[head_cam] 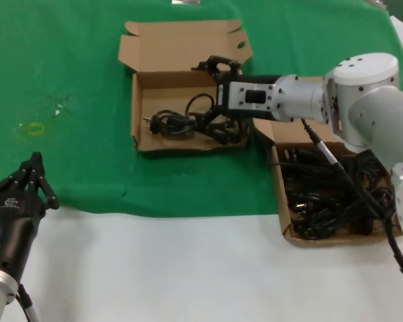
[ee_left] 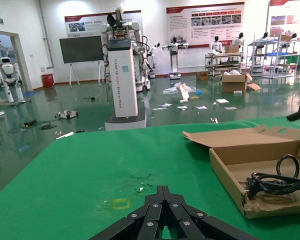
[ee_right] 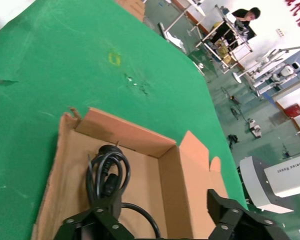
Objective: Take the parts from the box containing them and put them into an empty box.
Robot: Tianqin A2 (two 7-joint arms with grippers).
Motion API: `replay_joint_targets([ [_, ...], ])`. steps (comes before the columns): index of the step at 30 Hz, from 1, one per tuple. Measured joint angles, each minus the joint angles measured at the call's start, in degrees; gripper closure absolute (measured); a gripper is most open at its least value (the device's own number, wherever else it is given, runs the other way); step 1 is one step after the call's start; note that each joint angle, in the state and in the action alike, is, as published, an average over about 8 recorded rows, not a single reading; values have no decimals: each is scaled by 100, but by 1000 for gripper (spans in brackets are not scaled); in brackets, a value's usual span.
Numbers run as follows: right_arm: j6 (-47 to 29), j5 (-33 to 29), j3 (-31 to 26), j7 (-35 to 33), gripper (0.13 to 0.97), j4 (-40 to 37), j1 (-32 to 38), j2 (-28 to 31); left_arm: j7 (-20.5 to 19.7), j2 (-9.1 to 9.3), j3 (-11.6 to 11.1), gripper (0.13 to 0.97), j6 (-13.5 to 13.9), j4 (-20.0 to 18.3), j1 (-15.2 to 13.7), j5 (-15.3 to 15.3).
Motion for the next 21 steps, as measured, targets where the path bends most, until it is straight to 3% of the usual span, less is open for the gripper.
replay_joint_targets([
  [13,-283,208,245,-54,339,27,25,292,0,0,0,953,0,0,0,0],
  [21,-476,363,413,-49,218,64,-19,498,0,0,0,953,0,0,0,0],
])
